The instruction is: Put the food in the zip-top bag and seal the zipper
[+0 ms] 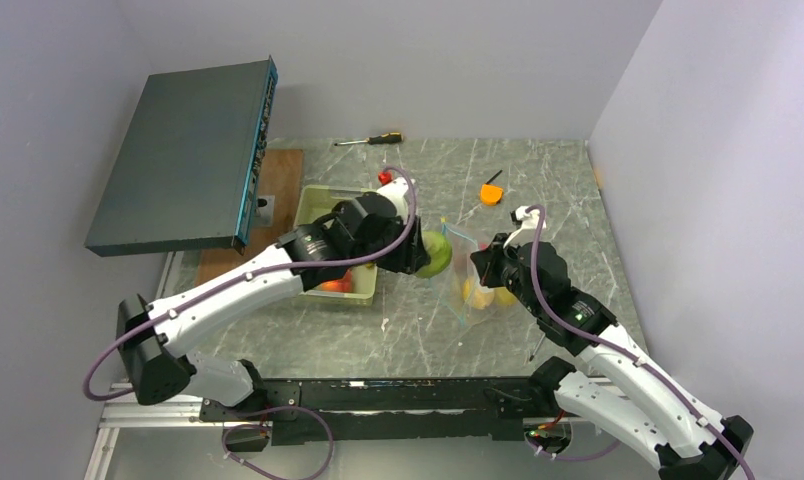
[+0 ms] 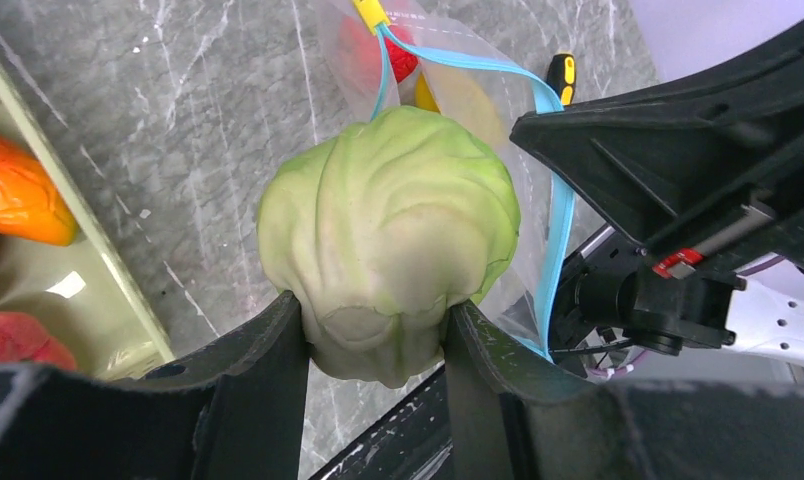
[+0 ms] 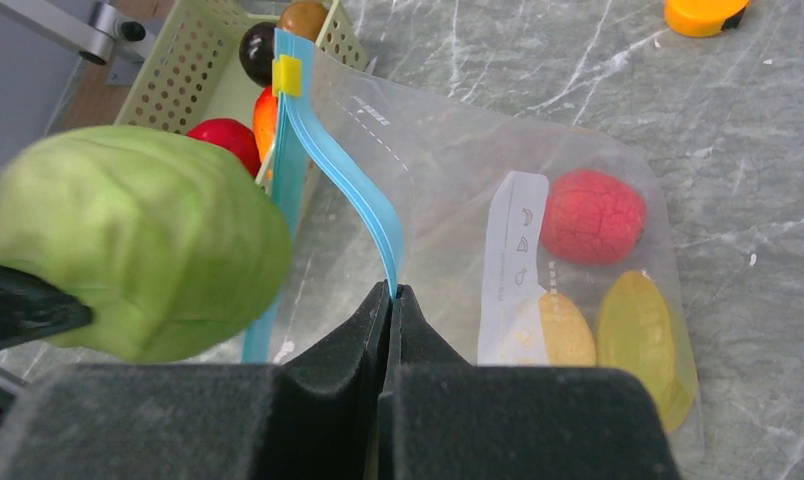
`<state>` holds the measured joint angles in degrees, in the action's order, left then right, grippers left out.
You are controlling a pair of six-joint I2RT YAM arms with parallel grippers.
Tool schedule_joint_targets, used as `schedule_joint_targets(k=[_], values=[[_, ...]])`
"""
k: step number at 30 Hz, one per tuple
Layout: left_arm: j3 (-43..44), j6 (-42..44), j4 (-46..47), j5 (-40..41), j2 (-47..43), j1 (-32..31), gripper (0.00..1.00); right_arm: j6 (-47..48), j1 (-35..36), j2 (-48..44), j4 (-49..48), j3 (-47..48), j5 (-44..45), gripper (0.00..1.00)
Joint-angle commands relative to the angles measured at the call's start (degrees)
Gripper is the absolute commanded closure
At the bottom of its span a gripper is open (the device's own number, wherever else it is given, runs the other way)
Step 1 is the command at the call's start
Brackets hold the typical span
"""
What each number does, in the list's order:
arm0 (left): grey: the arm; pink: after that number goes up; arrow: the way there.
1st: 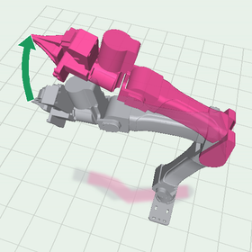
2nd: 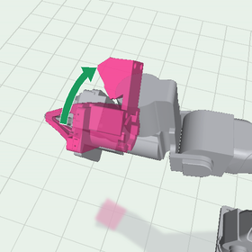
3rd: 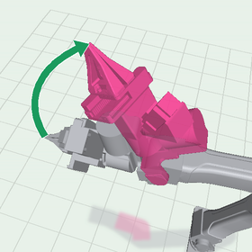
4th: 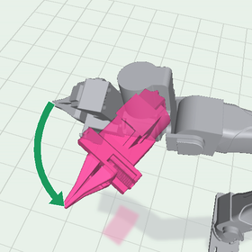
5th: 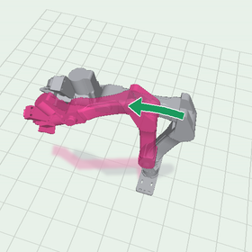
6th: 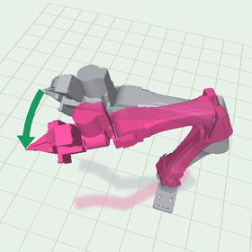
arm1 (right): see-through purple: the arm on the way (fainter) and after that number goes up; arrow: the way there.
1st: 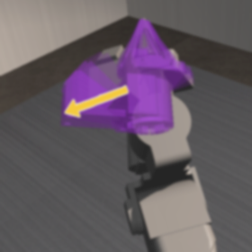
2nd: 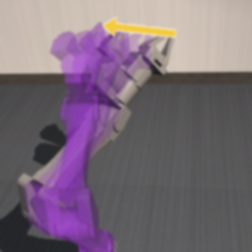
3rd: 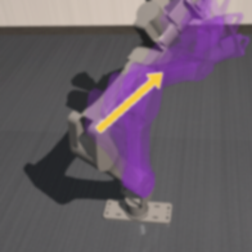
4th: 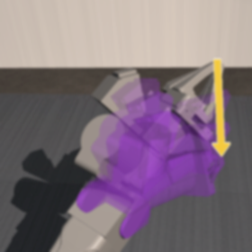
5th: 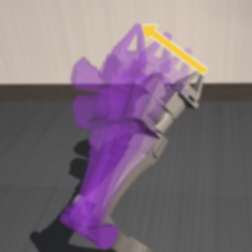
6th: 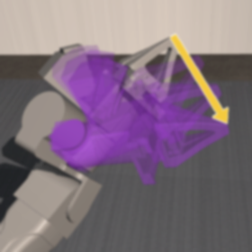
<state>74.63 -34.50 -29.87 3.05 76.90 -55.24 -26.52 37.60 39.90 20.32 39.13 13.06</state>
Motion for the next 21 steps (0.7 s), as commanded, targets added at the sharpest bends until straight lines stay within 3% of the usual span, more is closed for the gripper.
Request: schedule_joint_targets(k=[1,16,21], values=[[3.9,-0.3,3.0,-0.7,2.7,-1.1,0.80,1.1,0.1,-1.8,-3.4,0.6,-1.0,1.00],[11.7,-3.0,-1.8,-3.6,10.4,-1.7,0.78,2.0,0.1,-3.9,-6.5,-0.6,-7.3,1.00],[11.9,-3.5,-1.3,-3.4,7.5,-2.9,0.78,1.5,0.2,-3.6,-5.5,-0.5,-4.7,1.00]])
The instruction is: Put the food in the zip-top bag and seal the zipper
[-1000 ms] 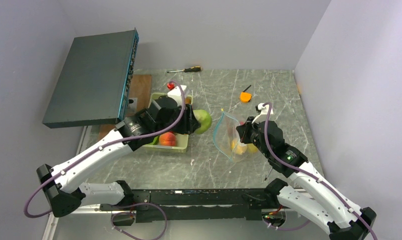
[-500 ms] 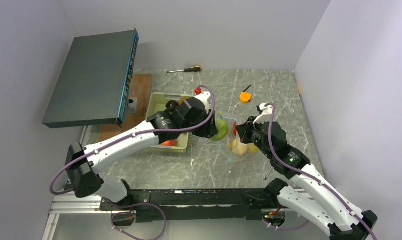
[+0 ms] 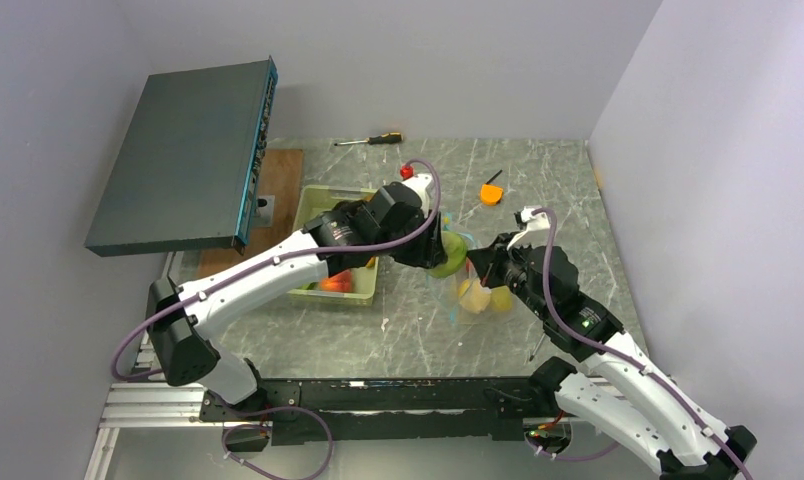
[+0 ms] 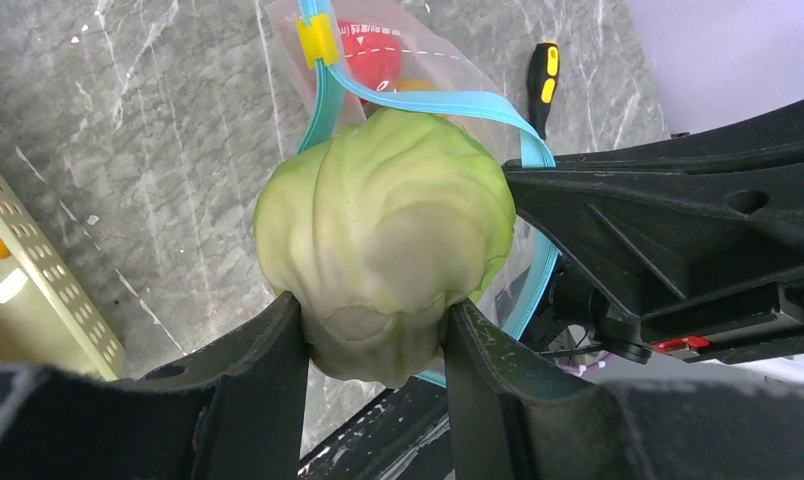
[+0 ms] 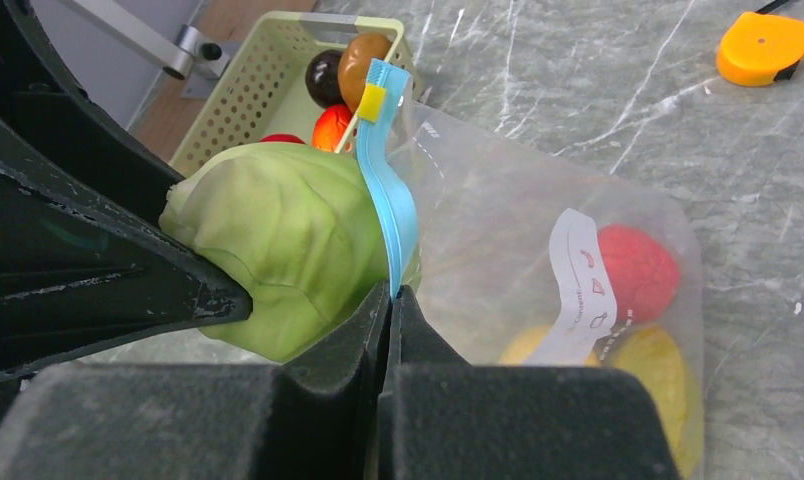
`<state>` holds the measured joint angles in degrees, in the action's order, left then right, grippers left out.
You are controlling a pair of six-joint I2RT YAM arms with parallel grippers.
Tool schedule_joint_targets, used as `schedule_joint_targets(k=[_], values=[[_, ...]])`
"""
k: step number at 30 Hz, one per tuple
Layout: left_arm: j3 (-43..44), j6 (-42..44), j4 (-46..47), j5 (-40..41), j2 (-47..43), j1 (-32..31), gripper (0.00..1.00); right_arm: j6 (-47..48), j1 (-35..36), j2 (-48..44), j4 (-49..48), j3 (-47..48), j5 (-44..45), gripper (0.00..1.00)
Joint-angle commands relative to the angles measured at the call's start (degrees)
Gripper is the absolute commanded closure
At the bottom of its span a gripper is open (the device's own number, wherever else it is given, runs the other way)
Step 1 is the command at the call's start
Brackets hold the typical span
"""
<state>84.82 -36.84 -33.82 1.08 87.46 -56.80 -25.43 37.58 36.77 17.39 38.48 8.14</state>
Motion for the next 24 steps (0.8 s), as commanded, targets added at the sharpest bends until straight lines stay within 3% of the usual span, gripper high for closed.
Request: schedule_joint_targets(k=[1,10,18,24], values=[[0.8,-1.5,3.8,-2.1,-4.1,-1.4,0.78,0.4,0.1,-0.5,-2.6,0.2,0.3,1.00],[-8.1,-6.0,11.9,-5.9,-4.4,-1.5,0.77,0.3,0.2,-1.4,-3.1,0.5,-0.4,1.00],[-6.5,-5.6,8.3,-4.4,0.3,-1.5,0.76,0.3,0.2,-1.8,-3.8,0.2,-1.0,1.00],[-1.6,-4.4,5.8,-2.1,3.9,-1.3,0.69,0.4,0.2,-1.8,-3.9,0.0,-1.2,1.00]])
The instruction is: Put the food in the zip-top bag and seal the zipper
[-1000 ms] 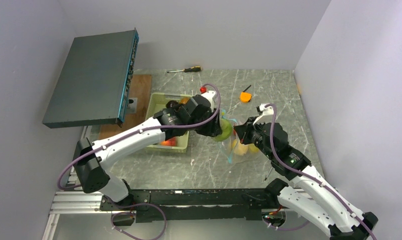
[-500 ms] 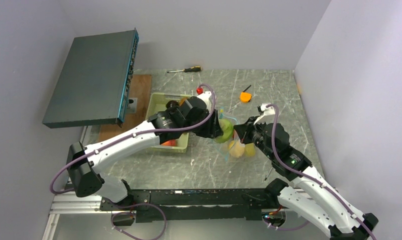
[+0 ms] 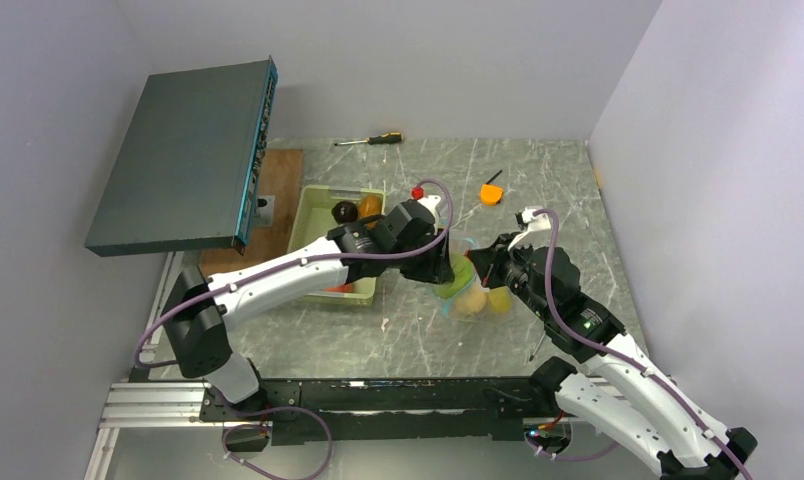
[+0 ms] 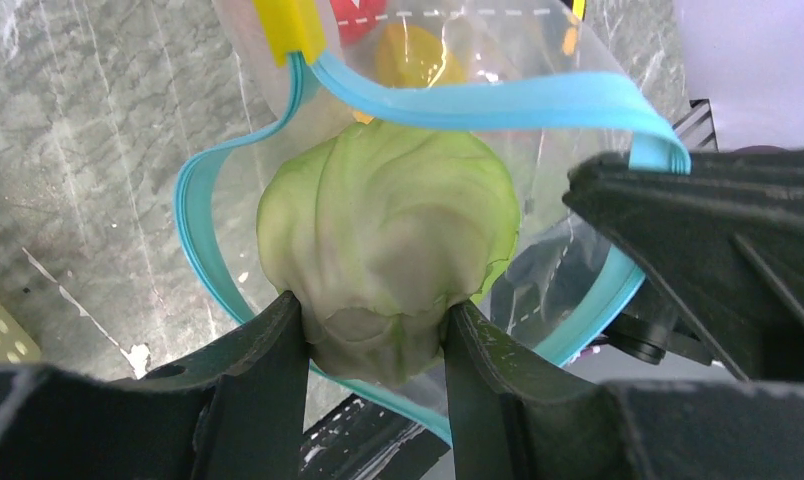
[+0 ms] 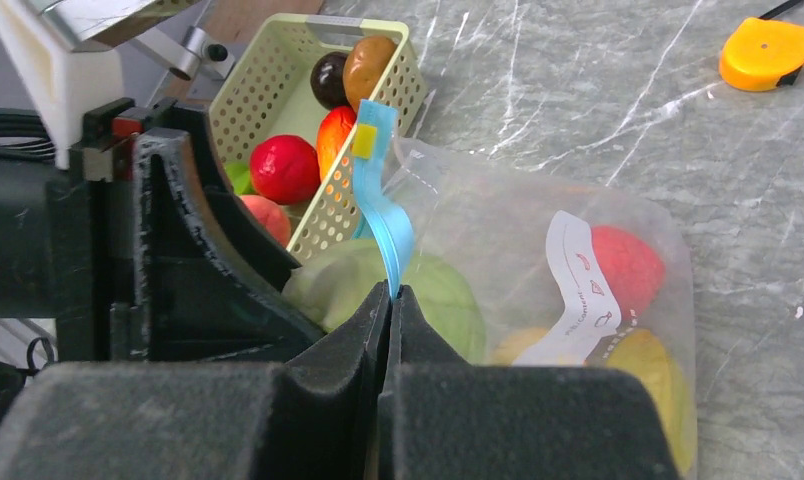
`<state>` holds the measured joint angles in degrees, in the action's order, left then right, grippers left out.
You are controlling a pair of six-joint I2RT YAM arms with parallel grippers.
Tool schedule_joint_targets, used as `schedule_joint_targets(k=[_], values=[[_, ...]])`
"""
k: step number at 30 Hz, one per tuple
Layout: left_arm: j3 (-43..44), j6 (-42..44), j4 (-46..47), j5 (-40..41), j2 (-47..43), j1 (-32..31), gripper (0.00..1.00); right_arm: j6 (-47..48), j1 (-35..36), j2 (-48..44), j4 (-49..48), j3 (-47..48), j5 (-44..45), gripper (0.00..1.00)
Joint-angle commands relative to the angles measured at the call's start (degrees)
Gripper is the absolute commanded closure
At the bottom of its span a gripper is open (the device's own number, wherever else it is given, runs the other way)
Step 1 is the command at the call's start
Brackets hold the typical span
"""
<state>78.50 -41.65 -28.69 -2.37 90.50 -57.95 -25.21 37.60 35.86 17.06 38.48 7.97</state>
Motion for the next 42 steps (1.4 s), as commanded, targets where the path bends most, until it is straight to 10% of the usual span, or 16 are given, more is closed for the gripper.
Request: schedule_joint_targets(k=[1,6,13,42], values=[[5.1,0.6,0.9,1.6,1.2,-0.1,0.66,0.1,0.2,-0.9,-3.5,0.0,-1.0,1.00],[6.5,0.9,1.6,1.6,2.1,0.3,0.35,0.1,0.2,-0.8,-3.6,-0.2,-0.8,1.00],[1.8,1.4,4.9,1.3,-2.8,0.3,0.16,0.1,0.2,-0.4,-3.5,-0.3,-0.4,1.00],[-11.5,-0.1,-11.6,24.9,-16.8,0.4,0.04,0.2,0.2,1.4,-1.1,1.6,2.3,1.00]])
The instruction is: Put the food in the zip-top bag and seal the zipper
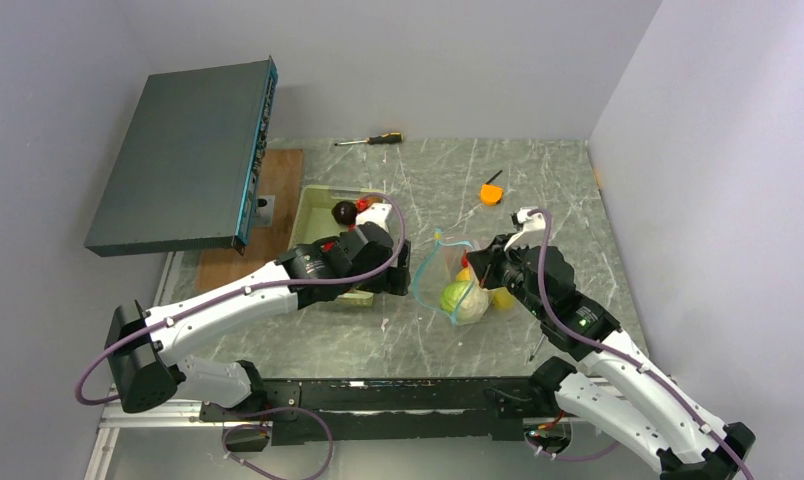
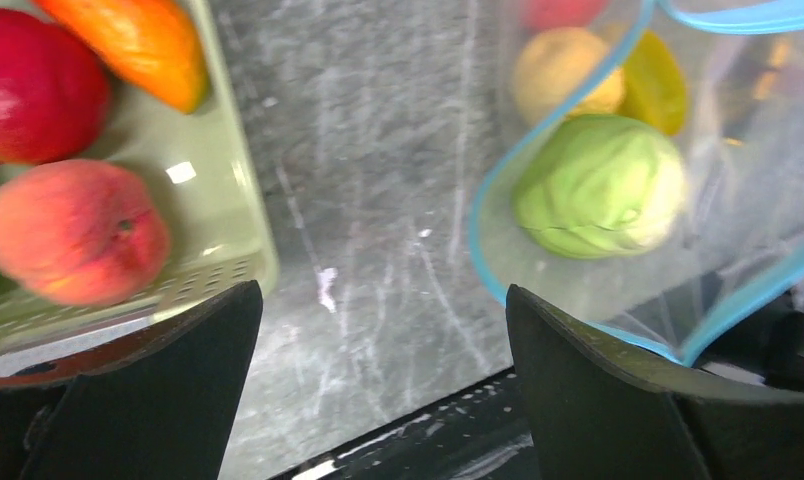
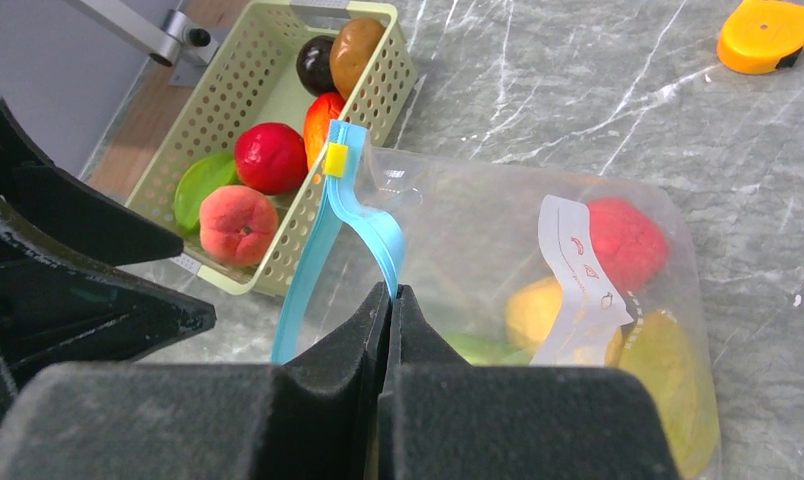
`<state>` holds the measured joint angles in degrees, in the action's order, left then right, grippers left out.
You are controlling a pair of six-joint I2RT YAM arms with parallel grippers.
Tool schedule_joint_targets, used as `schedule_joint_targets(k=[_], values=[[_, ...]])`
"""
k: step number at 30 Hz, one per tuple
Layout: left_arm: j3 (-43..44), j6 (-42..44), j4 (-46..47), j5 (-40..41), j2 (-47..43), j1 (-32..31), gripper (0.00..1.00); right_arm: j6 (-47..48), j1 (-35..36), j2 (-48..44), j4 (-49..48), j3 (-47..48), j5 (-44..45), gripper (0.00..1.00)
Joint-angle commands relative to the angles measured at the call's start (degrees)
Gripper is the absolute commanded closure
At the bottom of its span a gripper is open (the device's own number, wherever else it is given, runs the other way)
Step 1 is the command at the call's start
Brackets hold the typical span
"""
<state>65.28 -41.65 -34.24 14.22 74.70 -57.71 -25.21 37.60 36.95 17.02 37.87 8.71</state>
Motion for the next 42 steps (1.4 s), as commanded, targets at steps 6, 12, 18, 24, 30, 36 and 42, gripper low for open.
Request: schedule_joint_targets(k=[6,12,18,24,30,36,42], values=[[3.0,-1.7,-15.1,13.2,2.2,3.1,0.06,0.2,0.2,0.8,-1.3,1.7,1.9,1.00],[1.1,-1.3,-15.7,13.2,4.5,7.6,0.01,0.0,0.2,1.5,-1.5,1.5,1.6,1.00],[-2.2,1.8,-8.7,8.4,6.1,12.9,0.06,-0.1,0.2,1.6,-1.6,1.3,1.6,1.00],[-1.5,3.6,-9.6,10.2,10.5,14.5,0.16,-0.1,0.1,2.0,-1.6,1.3,1.8,1.00],[-2.5,3.9,-9.9,11.7,13.2,15.1,0.24,0.0,0.2,2.2,-2.1,1.1,0.9,1.00],[-4.0,3.8,-8.9,11.2,14.7,15.3,0.25,0.6,0.2,2.7,-2.4,1.2,-0.5,1.00],[-4.4,4.4,-8.6,10.9,16.0,15.3,0.34,1.9,0.1,1.9,-2.9,1.1,-0.9,1.00]])
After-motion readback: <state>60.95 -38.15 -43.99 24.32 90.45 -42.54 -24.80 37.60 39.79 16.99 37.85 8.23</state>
